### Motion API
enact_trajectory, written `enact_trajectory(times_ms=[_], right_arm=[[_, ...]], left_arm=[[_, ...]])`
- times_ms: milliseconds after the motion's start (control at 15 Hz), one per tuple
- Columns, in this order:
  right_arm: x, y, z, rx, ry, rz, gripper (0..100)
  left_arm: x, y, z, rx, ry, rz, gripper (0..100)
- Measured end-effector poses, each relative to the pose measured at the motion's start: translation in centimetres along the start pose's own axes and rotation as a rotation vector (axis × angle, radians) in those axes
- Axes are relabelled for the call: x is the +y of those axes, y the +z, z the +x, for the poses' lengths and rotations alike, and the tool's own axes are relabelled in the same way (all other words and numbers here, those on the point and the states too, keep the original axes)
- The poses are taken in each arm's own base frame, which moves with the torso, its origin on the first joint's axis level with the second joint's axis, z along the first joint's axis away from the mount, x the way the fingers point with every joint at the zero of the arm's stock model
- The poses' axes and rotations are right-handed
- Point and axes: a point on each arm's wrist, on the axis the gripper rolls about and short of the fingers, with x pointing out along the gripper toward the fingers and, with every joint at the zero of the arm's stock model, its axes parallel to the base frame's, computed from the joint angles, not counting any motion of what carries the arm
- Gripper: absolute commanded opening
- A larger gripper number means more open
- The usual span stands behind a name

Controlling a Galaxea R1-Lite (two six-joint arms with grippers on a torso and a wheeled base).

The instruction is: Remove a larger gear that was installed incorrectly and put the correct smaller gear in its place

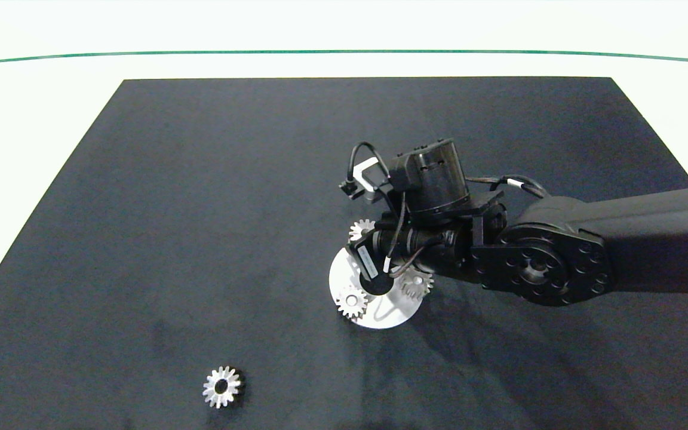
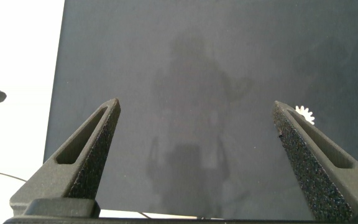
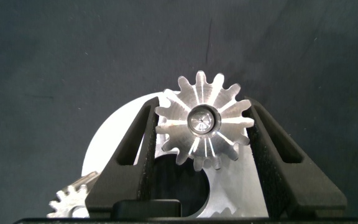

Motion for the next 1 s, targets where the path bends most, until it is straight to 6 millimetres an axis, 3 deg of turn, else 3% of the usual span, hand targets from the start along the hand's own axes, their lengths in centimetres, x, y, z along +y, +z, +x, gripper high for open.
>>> enact_trajectory(times_ms=[733,1000], right_arm=[[-1.6,1.8,-3.6,-0.070,-0.054,0.021,31],[-4.5,0.2,-5.0,-0.022,-0.159,0.045,31]], left_arm=[[0.0,0.0,0.0,0.002,0.002,-0.002,100],[0.0,-0.1,-0.2,-0.006,0.003,-0.001,100]])
